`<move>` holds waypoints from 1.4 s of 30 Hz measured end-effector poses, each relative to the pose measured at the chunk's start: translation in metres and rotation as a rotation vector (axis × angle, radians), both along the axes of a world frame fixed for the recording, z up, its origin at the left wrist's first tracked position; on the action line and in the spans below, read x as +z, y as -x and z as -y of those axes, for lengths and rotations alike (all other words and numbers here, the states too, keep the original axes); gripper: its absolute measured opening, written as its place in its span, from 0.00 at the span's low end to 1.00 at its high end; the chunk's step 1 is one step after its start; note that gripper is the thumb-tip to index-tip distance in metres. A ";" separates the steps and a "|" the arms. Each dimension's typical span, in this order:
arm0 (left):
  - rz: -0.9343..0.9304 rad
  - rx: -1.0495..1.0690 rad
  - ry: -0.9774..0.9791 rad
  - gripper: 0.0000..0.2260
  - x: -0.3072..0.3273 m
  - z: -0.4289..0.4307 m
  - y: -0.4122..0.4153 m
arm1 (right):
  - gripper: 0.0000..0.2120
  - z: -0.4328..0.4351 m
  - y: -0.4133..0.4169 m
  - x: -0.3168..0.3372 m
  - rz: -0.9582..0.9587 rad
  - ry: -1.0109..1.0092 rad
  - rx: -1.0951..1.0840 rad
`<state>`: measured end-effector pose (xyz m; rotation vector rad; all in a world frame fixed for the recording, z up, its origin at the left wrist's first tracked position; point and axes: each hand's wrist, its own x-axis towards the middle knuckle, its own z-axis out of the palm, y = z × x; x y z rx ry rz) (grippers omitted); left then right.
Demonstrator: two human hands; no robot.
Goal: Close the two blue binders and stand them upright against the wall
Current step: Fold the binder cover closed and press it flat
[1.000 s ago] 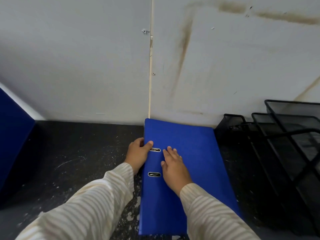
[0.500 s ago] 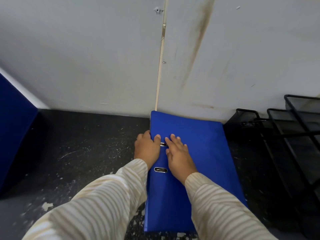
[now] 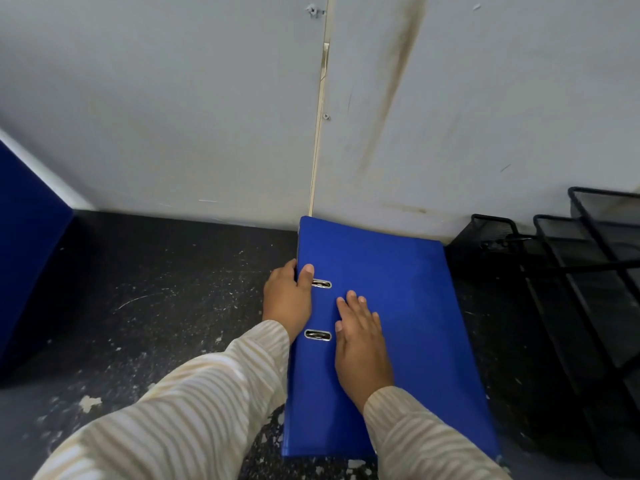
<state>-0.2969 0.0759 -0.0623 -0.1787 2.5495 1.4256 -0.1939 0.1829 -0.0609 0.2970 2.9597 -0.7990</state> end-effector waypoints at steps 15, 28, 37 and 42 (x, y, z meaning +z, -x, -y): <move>0.004 -0.014 -0.006 0.18 0.005 0.003 -0.018 | 0.21 -0.002 0.024 0.005 -0.026 0.095 -0.002; 0.326 -0.063 -0.203 0.23 0.010 0.008 0.016 | 0.21 -0.002 0.033 -0.001 -0.058 0.083 -0.012; 0.398 -0.132 -0.165 0.23 0.016 0.009 0.029 | 0.22 -0.002 0.033 -0.001 -0.058 0.057 -0.009; 0.515 -0.194 -0.097 0.22 0.022 0.012 0.039 | 0.23 -0.002 0.032 -0.003 -0.067 0.055 -0.010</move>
